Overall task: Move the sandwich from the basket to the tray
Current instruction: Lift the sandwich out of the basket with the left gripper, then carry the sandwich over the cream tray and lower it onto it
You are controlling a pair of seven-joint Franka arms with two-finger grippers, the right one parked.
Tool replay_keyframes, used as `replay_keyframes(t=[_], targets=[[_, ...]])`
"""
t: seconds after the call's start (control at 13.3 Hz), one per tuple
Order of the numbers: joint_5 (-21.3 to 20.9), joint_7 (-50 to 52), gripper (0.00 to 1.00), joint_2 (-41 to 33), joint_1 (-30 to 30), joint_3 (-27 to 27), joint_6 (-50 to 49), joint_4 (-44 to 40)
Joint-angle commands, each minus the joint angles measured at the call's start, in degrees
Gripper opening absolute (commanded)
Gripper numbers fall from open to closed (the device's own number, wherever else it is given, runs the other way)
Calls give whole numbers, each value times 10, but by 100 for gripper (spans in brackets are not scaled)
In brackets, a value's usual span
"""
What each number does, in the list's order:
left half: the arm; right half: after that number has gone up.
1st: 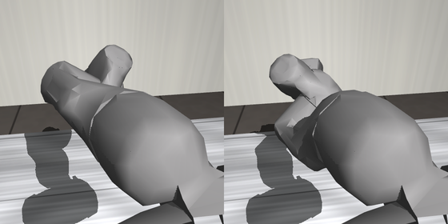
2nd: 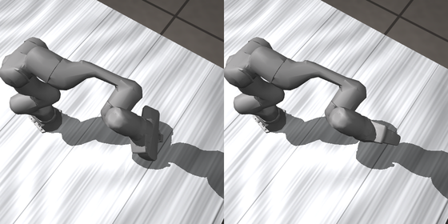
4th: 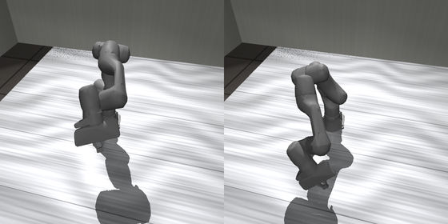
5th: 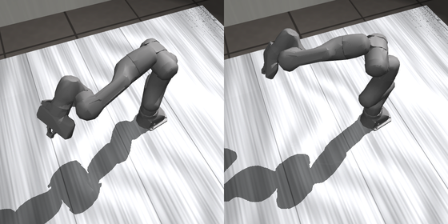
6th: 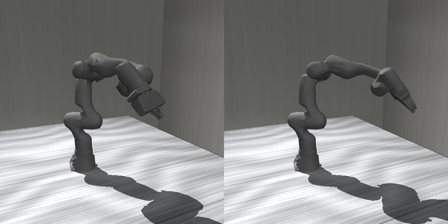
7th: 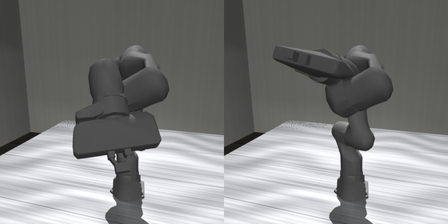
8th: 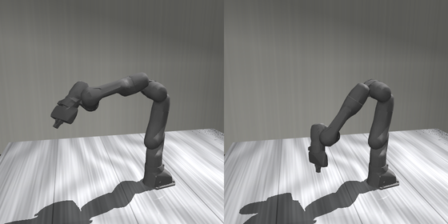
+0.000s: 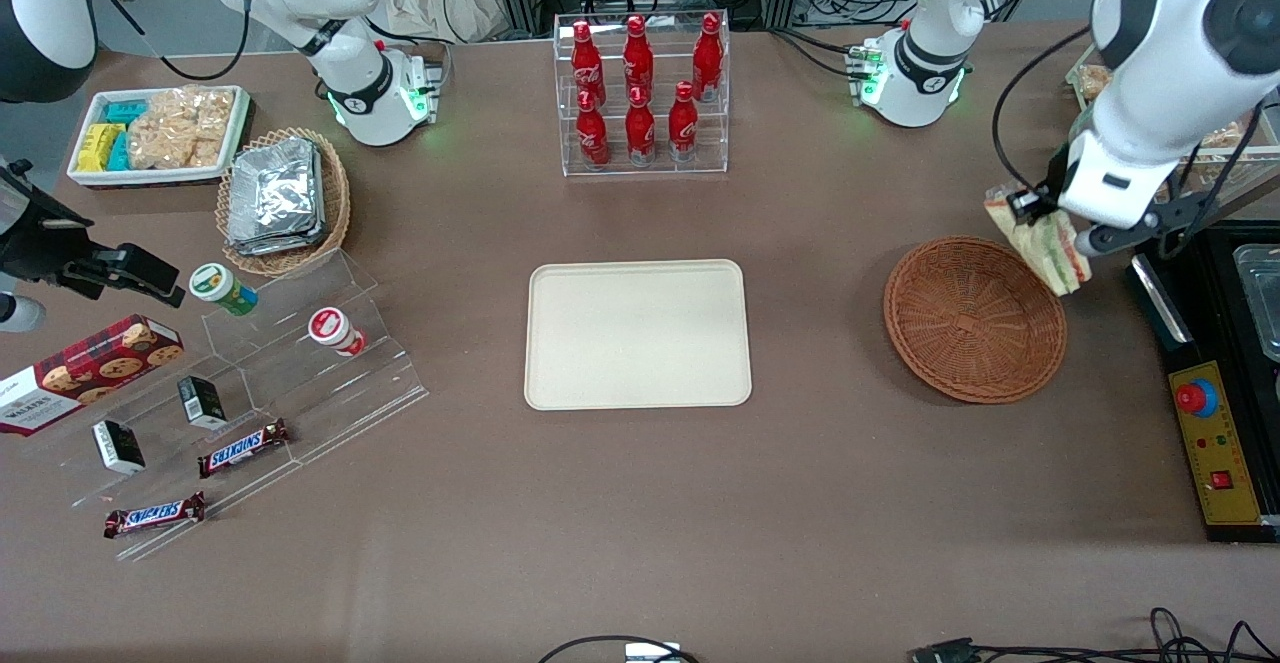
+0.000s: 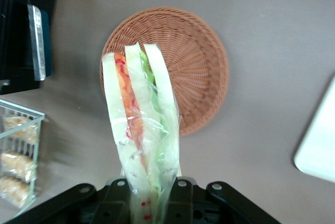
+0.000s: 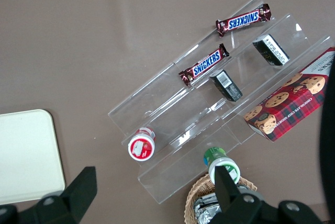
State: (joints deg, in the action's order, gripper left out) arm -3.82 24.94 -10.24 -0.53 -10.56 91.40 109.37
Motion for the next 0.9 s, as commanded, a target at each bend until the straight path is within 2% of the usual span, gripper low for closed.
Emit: replay_keyframes(t=[0.0, 0.23, 0.45, 0.6, 0.83], targets=[[37, 1, 22, 86, 2, -62, -81, -145], [48, 45, 22, 139, 4, -167, -104, -232], [36, 99, 23, 192, 8, -283, -80, -251], [9, 140, 23, 222, 32, -299, -17, -232], [-25, 156, 23, 249, 60, -299, 102, -147]])
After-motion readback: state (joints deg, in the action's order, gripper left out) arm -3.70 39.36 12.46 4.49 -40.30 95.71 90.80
